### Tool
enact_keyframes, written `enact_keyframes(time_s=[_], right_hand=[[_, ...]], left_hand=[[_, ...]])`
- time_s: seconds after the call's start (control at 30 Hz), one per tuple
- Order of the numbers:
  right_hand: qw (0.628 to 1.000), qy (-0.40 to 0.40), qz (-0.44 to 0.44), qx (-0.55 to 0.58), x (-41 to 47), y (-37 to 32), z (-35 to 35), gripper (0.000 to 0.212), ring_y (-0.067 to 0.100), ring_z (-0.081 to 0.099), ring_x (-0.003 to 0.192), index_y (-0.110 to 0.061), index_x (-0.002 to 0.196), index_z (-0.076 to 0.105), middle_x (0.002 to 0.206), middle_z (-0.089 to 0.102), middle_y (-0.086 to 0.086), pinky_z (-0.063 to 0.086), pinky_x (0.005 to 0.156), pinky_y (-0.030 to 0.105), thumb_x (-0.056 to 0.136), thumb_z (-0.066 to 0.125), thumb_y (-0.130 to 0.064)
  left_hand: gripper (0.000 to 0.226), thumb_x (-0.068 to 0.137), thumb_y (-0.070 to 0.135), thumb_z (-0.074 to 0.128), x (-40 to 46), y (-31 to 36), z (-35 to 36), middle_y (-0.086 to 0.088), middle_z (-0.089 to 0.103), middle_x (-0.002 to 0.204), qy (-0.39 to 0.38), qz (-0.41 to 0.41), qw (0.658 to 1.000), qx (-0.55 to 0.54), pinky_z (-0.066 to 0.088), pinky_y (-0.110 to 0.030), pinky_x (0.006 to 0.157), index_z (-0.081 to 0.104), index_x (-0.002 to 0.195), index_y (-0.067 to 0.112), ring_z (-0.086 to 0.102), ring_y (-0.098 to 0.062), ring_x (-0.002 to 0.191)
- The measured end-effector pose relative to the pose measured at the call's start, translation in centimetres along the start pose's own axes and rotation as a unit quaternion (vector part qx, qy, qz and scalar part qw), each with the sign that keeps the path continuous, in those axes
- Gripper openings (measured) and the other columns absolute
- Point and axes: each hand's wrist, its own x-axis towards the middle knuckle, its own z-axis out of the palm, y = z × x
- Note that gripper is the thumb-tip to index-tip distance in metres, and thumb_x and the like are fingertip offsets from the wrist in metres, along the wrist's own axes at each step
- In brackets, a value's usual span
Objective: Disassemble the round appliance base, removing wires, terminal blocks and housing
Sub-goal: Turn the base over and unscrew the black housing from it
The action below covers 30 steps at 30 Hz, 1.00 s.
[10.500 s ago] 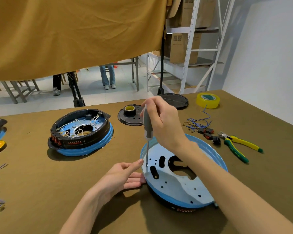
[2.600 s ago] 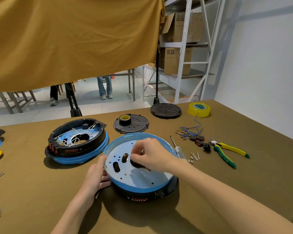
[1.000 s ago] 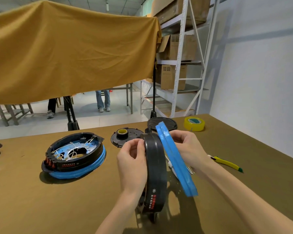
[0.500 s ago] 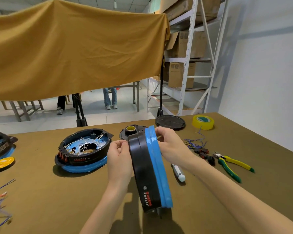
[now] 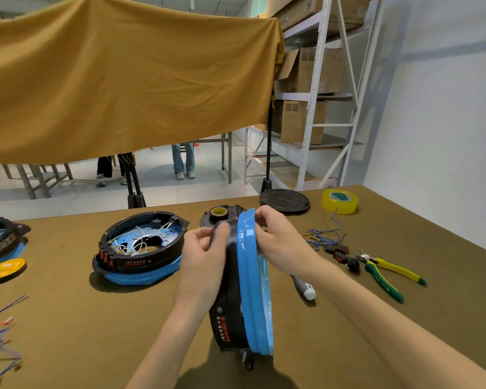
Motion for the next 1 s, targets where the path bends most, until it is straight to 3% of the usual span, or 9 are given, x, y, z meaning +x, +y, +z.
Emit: enact_keyframes(time_s=[0.1, 0.2, 0.27, 0.37, 0.5, 0.63, 0.77, 0.87, 1.0], right_hand=[[1.000, 0.020, 0.007, 0.017, -0.1, 0.2, 0.3, 0.013, 0.016, 0.069, 0.075, -0.008, 0.111, 0.054, 0.100, 0.066, 0.012, 0.056, 0.060, 0.024, 0.107, 0.047, -0.018], [0.999, 0.045, 0.000, -0.009, 0.0, 0.4, 0.4, 0.012, 0.014, 0.067, 0.087, -0.011, 0.112, 0.056, 0.100, 0.066, 0.005, 0.056, 0.069, 0.025, 0.106, 0.050, -0.020], [0.998, 0.054, -0.007, -0.010, 0.1, 0.5, 0.3, 0.013, 0.011, 0.066, 0.090, -0.012, 0.112, 0.058, 0.099, 0.067, 0.001, 0.056, 0.074, 0.023, 0.106, 0.051, -0.021], [0.998, 0.058, -0.004, 0.021, 0.2, 0.4, 0.2, 0.010, 0.008, 0.069, 0.083, -0.013, 0.108, 0.057, 0.095, 0.068, -0.001, 0.057, 0.069, 0.020, 0.106, 0.050, -0.021], [0.988, 0.034, 0.022, 0.151, -0.4, 0.3, -0.2, 0.012, 0.017, 0.074, 0.075, -0.005, 0.108, 0.051, 0.090, 0.071, 0.012, 0.061, 0.061, 0.028, 0.107, 0.046, -0.017], [0.964, 0.061, 0.076, 0.246, -1.0, 1.2, -1.5, 0.015, 0.031, 0.074, 0.079, -0.002, 0.108, 0.052, 0.095, 0.071, 0.024, 0.064, 0.070, 0.039, 0.108, 0.046, -0.015], [0.974, 0.088, 0.116, 0.174, -1.5, 2.9, -1.6, 0.019, 0.023, 0.074, 0.089, -0.002, 0.111, 0.056, 0.100, 0.075, 0.013, 0.059, 0.074, 0.023, 0.108, 0.045, -0.017], [0.985, 0.071, 0.117, 0.100, -1.8, 4.4, -0.9, 0.016, 0.021, 0.069, 0.099, -0.008, 0.109, 0.054, 0.109, 0.071, 0.010, 0.048, 0.067, 0.012, 0.109, 0.043, -0.020], [0.988, 0.055, 0.114, 0.087, -2.2, 6.0, -0.6, 0.016, 0.022, 0.069, 0.097, -0.010, 0.103, 0.054, 0.107, 0.071, 0.011, 0.053, 0.079, 0.024, 0.108, 0.043, -0.020]], left_hand=[[0.091, 0.052, 0.078, 0.070, -1.1, 0.8, 0.2, 0.013, 0.064, 0.102, -0.023, 0.022, 0.998, 0.058, 0.048, -0.005, 0.054, 0.040, 0.123, 0.028, 0.062, 0.021, 0.080], [0.099, 0.045, 0.075, 0.077, -1.4, 1.1, 0.0, 0.024, 0.055, 0.103, -0.027, 0.045, 0.993, 0.111, 0.042, 0.002, 0.053, 0.035, 0.124, 0.034, 0.051, 0.034, 0.079], [0.095, 0.051, 0.069, 0.085, -1.1, 1.0, -0.4, 0.022, 0.058, 0.106, -0.042, 0.054, 0.988, 0.139, 0.044, 0.001, 0.056, 0.041, 0.127, 0.033, 0.060, 0.021, 0.087], [0.089, 0.064, 0.051, 0.093, -0.6, 0.8, -0.5, 0.014, 0.063, 0.114, -0.043, 0.060, 0.983, 0.166, 0.051, -0.006, 0.060, 0.049, 0.136, 0.023, 0.064, 0.001, 0.096], [0.074, 0.073, 0.037, 0.088, 0.3, 1.1, -0.6, 0.009, 0.067, 0.114, -0.018, 0.050, 0.986, 0.155, 0.055, -0.019, 0.074, 0.055, 0.137, 0.019, 0.065, -0.004, 0.100], [0.047, 0.077, 0.025, 0.084, 1.1, 0.9, -0.7, 0.013, 0.074, 0.104, -0.017, 0.053, 0.991, 0.123, 0.055, -0.017, 0.069, 0.067, 0.121, 0.023, 0.070, 0.001, 0.089], [0.040, 0.080, 0.021, 0.079, 1.6, 0.5, -0.6, 0.008, 0.076, 0.105, -0.011, 0.078, 0.983, 0.164, 0.058, -0.028, 0.081, 0.073, 0.119, 0.021, 0.070, -0.008, 0.098], [0.030, 0.077, 0.023, 0.073, 1.9, 0.4, -0.8, 0.012, 0.076, 0.090, -0.046, 0.076, 0.978, 0.190, 0.054, -0.028, 0.073, 0.074, 0.106, 0.031, 0.070, -0.010, 0.090], [0.024, 0.080, 0.019, 0.072, 2.4, 0.1, -1.1, 0.009, 0.075, 0.086, -0.039, 0.078, 0.978, 0.190, 0.049, -0.028, 0.067, 0.074, 0.101, 0.030, 0.069, -0.015, 0.086]])
